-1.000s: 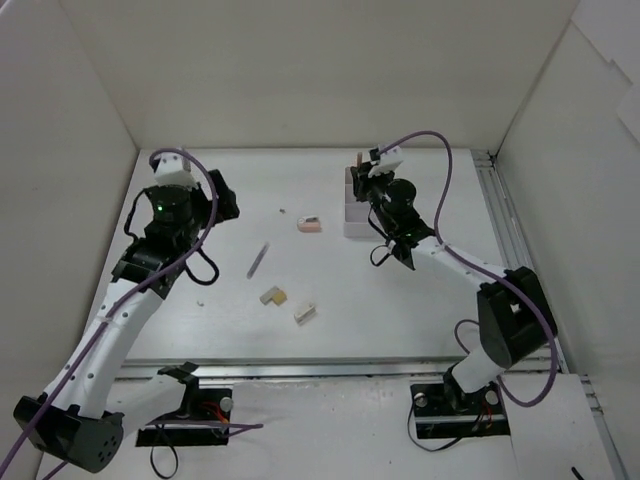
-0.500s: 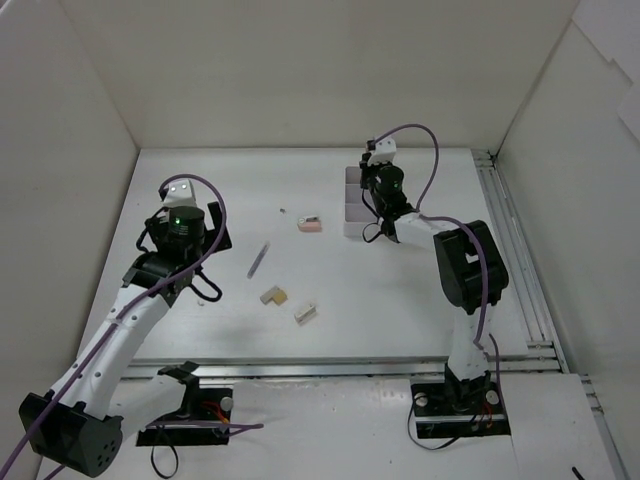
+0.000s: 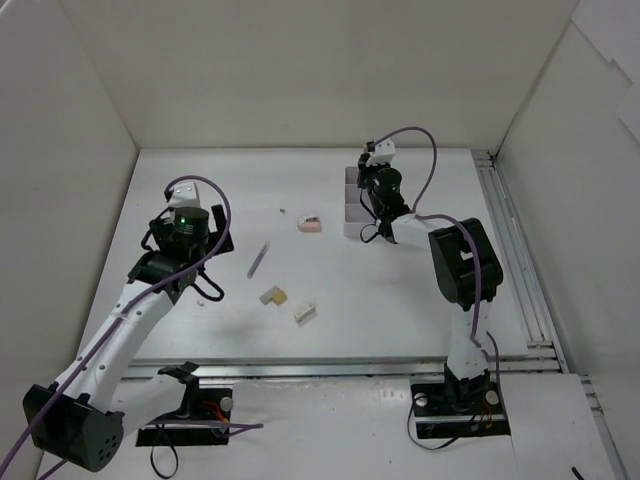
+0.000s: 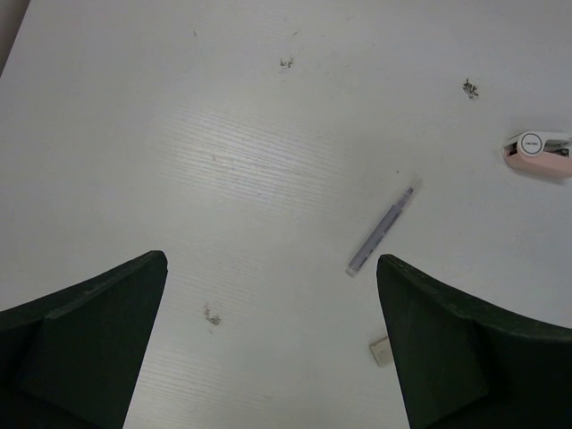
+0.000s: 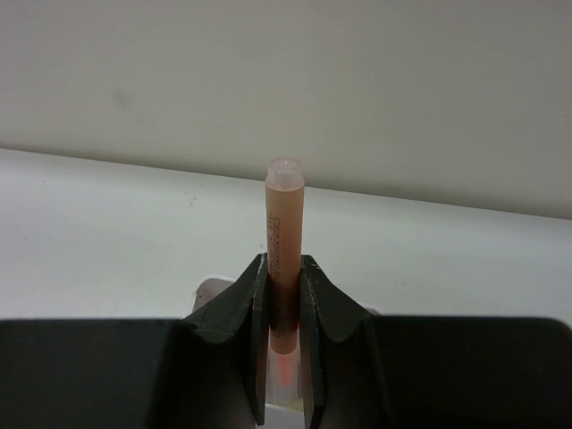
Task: Sort the stationery into containers
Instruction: Place the pen in the storage box, then pick up the pen from the center of the board.
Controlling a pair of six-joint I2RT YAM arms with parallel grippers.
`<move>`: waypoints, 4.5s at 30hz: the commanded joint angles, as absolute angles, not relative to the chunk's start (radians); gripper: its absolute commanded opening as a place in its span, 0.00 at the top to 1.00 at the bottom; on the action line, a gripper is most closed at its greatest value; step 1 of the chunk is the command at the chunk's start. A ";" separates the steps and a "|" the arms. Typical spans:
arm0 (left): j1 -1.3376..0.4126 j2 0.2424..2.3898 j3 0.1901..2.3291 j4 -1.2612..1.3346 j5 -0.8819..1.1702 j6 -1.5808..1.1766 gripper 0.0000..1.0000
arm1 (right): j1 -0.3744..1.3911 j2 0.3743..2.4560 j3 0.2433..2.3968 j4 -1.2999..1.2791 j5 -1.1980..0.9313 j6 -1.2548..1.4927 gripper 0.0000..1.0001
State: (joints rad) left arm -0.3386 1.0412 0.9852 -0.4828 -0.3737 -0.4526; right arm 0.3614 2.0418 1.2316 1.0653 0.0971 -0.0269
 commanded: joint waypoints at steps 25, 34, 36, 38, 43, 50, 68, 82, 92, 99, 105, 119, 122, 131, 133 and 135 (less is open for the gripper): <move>-0.341 1.337 0.994 -0.198 -0.049 -0.172 0.00 | 0.440 1.556 0.903 1.138 0.143 0.229 0.02; -0.341 1.597 1.103 -0.207 0.167 -0.150 0.15 | 0.462 1.350 0.718 1.005 0.038 0.379 0.02; -0.341 1.638 1.115 -0.216 0.163 -0.158 0.17 | 0.460 1.322 0.703 0.982 0.041 0.385 0.02; -0.341 1.664 1.114 -0.216 0.164 -0.170 0.21 | 0.457 1.284 0.684 0.968 0.055 0.379 0.02; -0.350 1.706 1.123 -0.229 0.115 -0.192 0.30 | 0.462 1.224 0.658 0.948 0.071 0.373 0.02; -0.382 1.767 1.144 -0.255 0.074 -0.204 0.49 | 0.460 1.193 0.638 0.936 0.077 0.373 0.02; -0.382 1.730 1.170 -0.235 0.113 -0.201 1.00 | 0.459 1.094 0.603 0.896 0.066 0.376 0.02; -0.431 1.272 1.060 -0.051 0.417 -0.054 1.00 | 0.520 1.164 0.755 0.709 -0.260 0.449 0.02; -0.477 1.069 0.882 0.101 0.514 -0.077 1.00 | 0.623 1.095 0.742 0.816 -0.282 0.472 0.02; -0.508 1.078 0.899 0.120 0.526 -0.094 1.00 | 0.684 1.225 0.787 0.868 -0.235 0.541 0.02; -0.531 1.072 0.888 0.133 0.514 -0.094 1.00 | 0.712 1.344 0.845 0.888 -0.199 0.552 0.07; -0.540 1.060 0.882 0.138 0.465 -0.107 1.00 | 0.755 1.385 0.862 0.905 -0.129 0.549 0.99; -0.549 1.068 0.888 0.134 0.457 -0.109 0.72 | 0.756 1.381 0.865 0.904 -0.100 0.523 1.00; -0.549 1.023 0.887 0.025 0.312 -0.089 0.00 | 0.701 1.348 0.867 0.899 0.106 0.367 1.00; -0.549 0.997 0.868 0.005 0.207 -0.089 0.00 | 0.672 1.367 0.879 0.888 0.155 0.324 1.00; -0.549 0.982 0.841 -0.035 0.073 -0.112 0.00 | 0.628 1.384 0.894 0.887 0.219 0.263 1.00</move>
